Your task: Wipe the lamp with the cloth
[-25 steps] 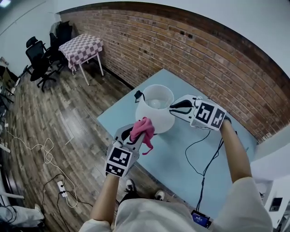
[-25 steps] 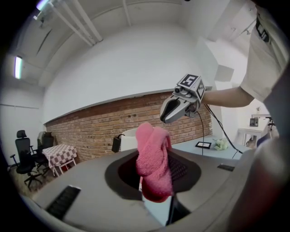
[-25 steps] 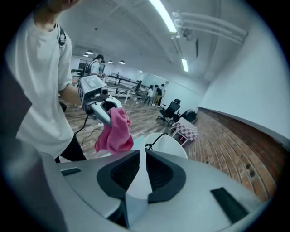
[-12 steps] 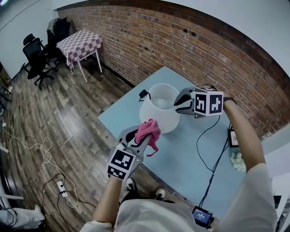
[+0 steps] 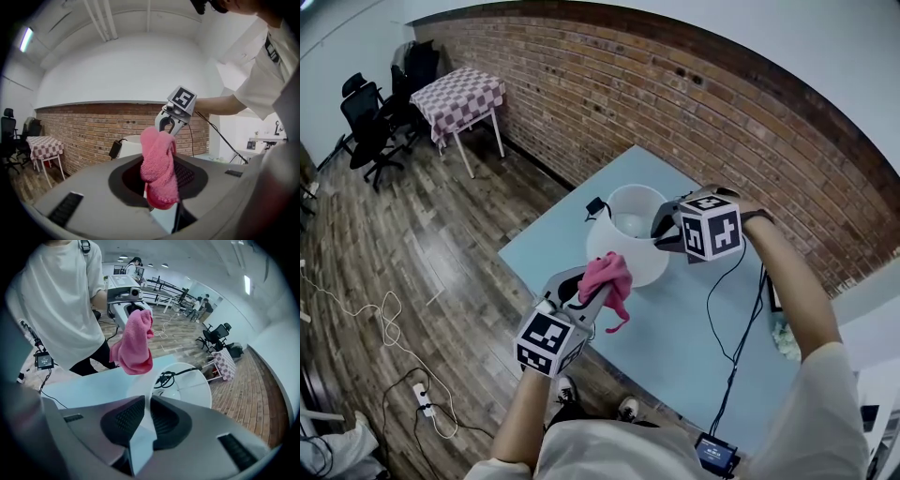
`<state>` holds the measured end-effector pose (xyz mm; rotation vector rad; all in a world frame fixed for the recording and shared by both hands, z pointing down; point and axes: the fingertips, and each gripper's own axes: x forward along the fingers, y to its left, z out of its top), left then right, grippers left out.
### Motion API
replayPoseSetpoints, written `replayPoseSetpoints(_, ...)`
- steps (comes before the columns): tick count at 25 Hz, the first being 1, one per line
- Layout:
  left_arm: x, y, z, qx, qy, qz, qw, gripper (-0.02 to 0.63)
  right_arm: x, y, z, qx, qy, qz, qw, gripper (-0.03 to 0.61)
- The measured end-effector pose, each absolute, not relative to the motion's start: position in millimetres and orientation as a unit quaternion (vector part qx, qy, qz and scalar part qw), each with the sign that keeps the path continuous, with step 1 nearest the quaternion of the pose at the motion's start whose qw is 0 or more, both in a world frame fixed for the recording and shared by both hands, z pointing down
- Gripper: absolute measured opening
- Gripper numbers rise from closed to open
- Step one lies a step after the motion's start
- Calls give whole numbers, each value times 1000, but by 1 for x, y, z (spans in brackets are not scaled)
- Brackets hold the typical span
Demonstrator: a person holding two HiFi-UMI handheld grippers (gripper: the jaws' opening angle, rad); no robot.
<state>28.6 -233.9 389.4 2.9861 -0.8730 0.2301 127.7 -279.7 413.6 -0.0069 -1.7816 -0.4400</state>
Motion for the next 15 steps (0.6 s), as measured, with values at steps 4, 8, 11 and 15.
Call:
replayPoseSetpoints(4, 20, -244, 393, 956, -285, 64, 24, 138, 128, -275, 417, -24, -769, -168, 616, 60)
replayPoseSetpoints(8, 13, -250, 394, 954, -292, 63, 24, 138, 118, -266, 416, -39, -783, -68, 617, 41)
replayPoseSetpoints(11, 8, -255, 393, 953, -297, 63, 20, 138, 107, -267, 414, -37, -797, 1, 603, 37)
replayPoseSetpoints(15, -2, -263, 395, 951, -303, 66, 17, 138, 92, -274, 411, -23, -818, 43, 573, 31)
